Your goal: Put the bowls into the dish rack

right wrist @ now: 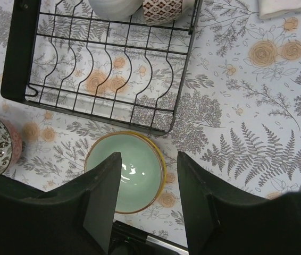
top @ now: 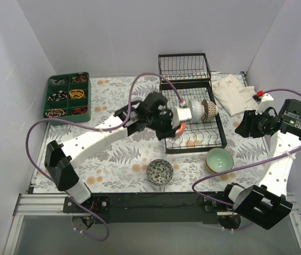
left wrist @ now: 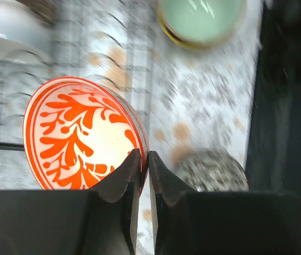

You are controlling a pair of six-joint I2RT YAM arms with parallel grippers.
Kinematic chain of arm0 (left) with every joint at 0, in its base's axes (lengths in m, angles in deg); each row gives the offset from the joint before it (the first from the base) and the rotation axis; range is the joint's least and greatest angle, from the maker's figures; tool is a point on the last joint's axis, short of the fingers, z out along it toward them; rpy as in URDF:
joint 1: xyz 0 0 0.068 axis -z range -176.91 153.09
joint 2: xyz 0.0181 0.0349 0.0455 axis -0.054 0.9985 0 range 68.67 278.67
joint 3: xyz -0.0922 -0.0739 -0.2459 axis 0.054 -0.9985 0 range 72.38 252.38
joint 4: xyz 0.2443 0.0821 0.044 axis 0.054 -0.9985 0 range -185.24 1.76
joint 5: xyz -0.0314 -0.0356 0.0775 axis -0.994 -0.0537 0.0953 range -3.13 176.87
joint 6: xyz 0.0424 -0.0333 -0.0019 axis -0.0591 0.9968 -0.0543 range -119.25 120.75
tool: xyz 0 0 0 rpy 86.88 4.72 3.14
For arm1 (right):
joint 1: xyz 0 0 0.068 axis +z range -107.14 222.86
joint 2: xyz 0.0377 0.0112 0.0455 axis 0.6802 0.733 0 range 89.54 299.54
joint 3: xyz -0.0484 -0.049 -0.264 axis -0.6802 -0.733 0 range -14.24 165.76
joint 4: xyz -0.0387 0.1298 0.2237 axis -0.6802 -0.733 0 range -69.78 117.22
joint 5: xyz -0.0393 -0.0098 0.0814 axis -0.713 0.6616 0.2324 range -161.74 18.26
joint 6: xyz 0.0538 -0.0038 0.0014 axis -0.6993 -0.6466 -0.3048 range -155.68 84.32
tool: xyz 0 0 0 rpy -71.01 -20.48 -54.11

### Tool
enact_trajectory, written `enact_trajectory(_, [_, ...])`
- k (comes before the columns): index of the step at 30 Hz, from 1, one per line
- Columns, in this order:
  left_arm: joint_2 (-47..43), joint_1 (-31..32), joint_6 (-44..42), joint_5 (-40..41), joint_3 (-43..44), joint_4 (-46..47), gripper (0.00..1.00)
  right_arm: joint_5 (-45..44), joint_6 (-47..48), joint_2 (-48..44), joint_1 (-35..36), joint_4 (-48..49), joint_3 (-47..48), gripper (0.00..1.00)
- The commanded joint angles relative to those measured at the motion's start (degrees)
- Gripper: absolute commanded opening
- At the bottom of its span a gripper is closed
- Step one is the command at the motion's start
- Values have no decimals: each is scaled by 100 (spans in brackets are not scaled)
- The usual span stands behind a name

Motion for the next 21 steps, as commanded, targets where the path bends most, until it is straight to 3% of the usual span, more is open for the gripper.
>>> enact_trajectory(1, [562,-727,1101,-641,1128,1314,0,-304,-124,198,-18,15,402,55])
enact_trajectory(5, [1214,-1403,2550,-1361,1674,2194,0,-568,-221,489,-18,-143,569,55])
enact_trajectory(6, [1303,-1518,3258,-1591,1622,2466,0,-630,-221,524,-18,-161,595,55])
enact_trajectory(9, [1461,-1887,4455,-2075,1010,4081,0,-893,-203,665,-18,-231,710,55])
enact_trajectory(10, [1523,-1975,5348,-2172,858,5051,0,-1068,-194,735,-18,-257,762,55])
enact_trajectory(11, [1593,-2107,5757,-2243,796,5357,0,-1157,-203,761,-18,-266,780,55])
enact_trajectory(16, [2084,-2257,6971,-2244,725,6508,0,-1535,-247,815,-27,-275,746,55])
enact_trajectory(21, [2472,-2249,7641,-2112,646,7424,0,-1834,-195,806,-27,-336,534,55])
